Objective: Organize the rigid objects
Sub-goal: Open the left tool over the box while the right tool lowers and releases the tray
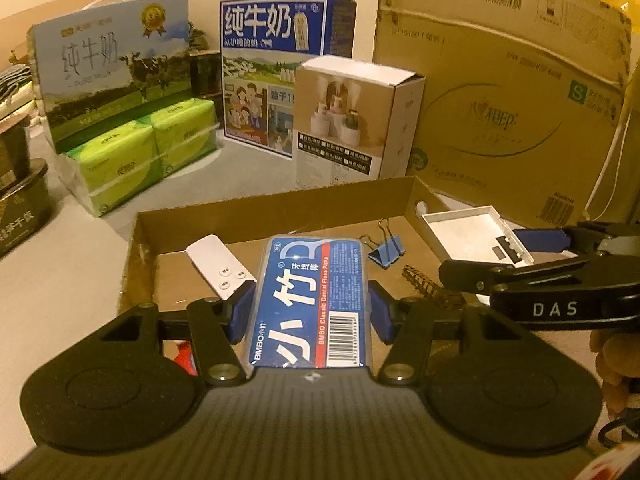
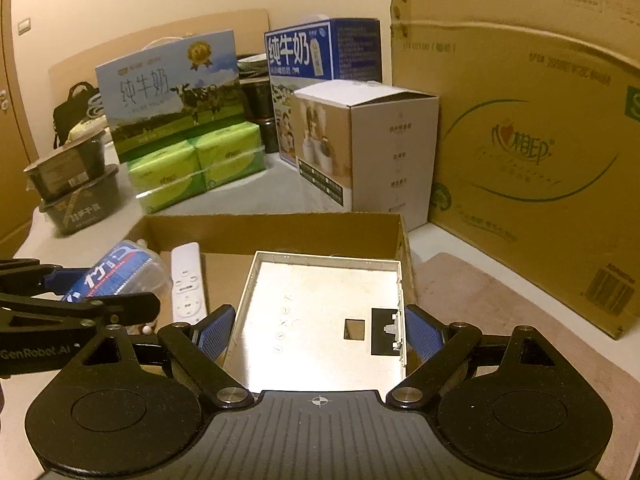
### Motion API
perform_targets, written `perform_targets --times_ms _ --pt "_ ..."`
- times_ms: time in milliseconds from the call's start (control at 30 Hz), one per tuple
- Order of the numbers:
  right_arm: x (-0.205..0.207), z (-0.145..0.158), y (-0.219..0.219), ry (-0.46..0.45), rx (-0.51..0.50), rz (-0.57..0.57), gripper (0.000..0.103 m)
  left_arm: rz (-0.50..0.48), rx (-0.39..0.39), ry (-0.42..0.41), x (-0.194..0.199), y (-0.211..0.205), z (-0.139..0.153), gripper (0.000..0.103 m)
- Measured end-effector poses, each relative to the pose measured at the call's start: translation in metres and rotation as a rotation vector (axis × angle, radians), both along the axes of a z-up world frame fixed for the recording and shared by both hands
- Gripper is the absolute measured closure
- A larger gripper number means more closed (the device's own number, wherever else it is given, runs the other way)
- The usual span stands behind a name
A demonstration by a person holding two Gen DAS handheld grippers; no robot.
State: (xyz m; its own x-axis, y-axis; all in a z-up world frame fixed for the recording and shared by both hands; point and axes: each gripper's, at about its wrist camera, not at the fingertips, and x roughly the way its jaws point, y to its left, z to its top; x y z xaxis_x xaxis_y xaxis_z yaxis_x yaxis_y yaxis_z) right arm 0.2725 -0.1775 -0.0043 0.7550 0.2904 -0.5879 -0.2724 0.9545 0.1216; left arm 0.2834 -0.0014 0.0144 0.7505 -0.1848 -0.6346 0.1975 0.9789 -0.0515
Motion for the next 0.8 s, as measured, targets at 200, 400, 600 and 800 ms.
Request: perform_targets --times_ms 200,400,600,800 --pt "0.01 -0.009 -0.003 0.01 0.004 -0.012 0.014 -0.018 0.003 0.015 0.015 -0.006 -0.015 0.048" --pt "0.015 -0.015 -0.008 0.022 0.013 -0.035 0.014 -0.03 0.025 -0.025 0.015 -0.01 -0.02 0.04" --pt "0.013 -0.012 -0.007 0.018 0.01 -0.032 0.014 0.009 0.011 -0.025 0.004 0.005 -0.015 0.04" --pt "0.01 -0.009 0.004 0.014 0.014 -0.005 0.014 0.035 0.011 -0.032 -0.011 0.014 -0.007 0.04"
